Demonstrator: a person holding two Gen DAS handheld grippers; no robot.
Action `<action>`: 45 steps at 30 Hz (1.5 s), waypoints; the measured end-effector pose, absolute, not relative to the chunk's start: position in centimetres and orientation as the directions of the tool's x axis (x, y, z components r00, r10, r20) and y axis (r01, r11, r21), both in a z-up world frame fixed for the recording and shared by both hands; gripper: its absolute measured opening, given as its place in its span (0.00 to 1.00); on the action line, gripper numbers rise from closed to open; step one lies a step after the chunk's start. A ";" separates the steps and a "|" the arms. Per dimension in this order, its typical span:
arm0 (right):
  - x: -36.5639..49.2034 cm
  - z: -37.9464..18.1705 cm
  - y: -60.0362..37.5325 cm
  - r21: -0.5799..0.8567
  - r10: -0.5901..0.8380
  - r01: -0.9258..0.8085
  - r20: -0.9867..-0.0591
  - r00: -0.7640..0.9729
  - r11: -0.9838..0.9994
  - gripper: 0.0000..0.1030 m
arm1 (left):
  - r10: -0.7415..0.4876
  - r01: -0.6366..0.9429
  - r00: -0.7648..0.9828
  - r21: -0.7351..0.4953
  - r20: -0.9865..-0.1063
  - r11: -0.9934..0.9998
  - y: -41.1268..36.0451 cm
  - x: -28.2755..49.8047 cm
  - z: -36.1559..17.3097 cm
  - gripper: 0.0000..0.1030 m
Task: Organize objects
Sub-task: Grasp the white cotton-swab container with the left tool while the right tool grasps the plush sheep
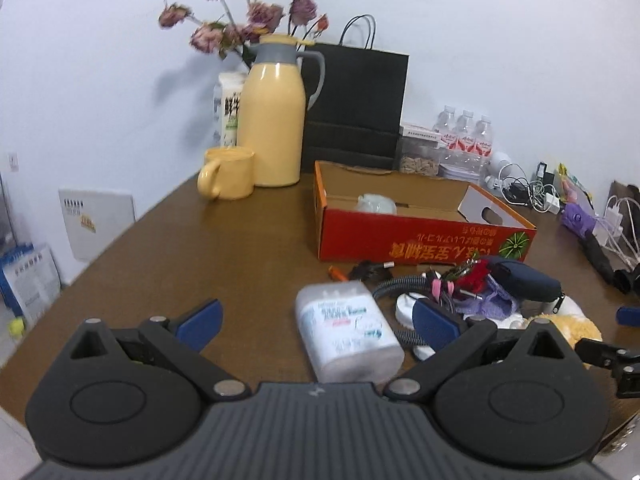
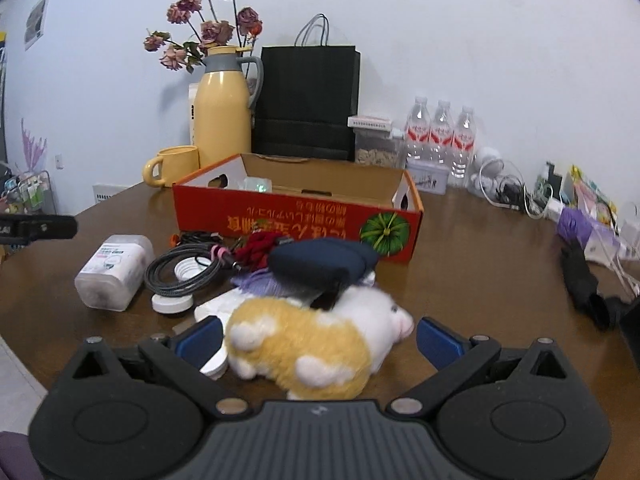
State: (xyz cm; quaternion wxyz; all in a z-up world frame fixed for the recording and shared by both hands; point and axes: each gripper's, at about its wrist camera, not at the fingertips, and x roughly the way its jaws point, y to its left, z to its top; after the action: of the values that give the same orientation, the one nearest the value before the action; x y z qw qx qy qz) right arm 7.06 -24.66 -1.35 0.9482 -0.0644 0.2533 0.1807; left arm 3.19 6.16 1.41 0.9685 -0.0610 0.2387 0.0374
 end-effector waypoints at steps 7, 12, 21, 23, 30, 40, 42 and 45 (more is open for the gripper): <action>8.3 -1.6 -23.6 0.037 0.273 -0.297 -0.515 0.813 0.954 1.00 | 0.031 -0.098 0.873 -0.113 -0.487 0.989 6.6 3.1 0.5 1.00; 9.4 -2.1 -22.5 0.074 0.236 -0.234 -0.539 0.809 0.969 1.00 | 0.018 -0.096 0.862 -0.127 -0.507 0.987 7.0 3.2 -0.3 1.00; 11.0 -3.5 -22.0 0.097 0.186 -0.159 -0.581 0.792 0.982 1.00 | -0.003 -0.088 0.854 -0.151 -0.520 0.985 6.8 4.4 -1.0 1.00; 11.3 -3.9 -22.0 0.117 0.185 -0.143 -0.584 0.790 0.983 1.00 | -0.015 -0.079 0.850 -0.155 -0.527 0.985 6.4 4.7 -1.3 1.00; 11.8 -4.3 -21.5 0.121 0.149 -0.097 -0.575 0.805 0.988 1.00 | -0.014 -0.095 0.836 -0.170 -0.548 0.981 5.7 5.5 -2.1 1.00; 11.9 -4.4 -21.8 0.107 0.168 -0.130 -0.590 0.790 0.986 1.00 | 0.000 -0.110 0.827 -0.162 -0.562 0.981 5.1 6.0 -2.3 1.00; 12.0 -4.3 -22.3 0.120 0.194 -0.153 -0.590 0.784 0.981 0.99 | 0.005 -0.114 0.824 -0.157 -0.566 0.981 4.9 6.2 -2.3 1.00; 11.6 -4.3 -23.4 0.147 0.254 -0.207 -0.570 0.782 0.967 0.94 | 0.011 -0.118 0.818 -0.149 -0.575 0.982 4.5 6.6 -2.3 1.00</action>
State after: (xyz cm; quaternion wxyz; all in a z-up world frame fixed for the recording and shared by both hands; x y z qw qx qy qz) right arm 11.62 -23.41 -4.34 0.9430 0.0381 0.3070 0.1224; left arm 6.57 4.52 -2.29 0.9493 -0.0892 0.2994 0.0340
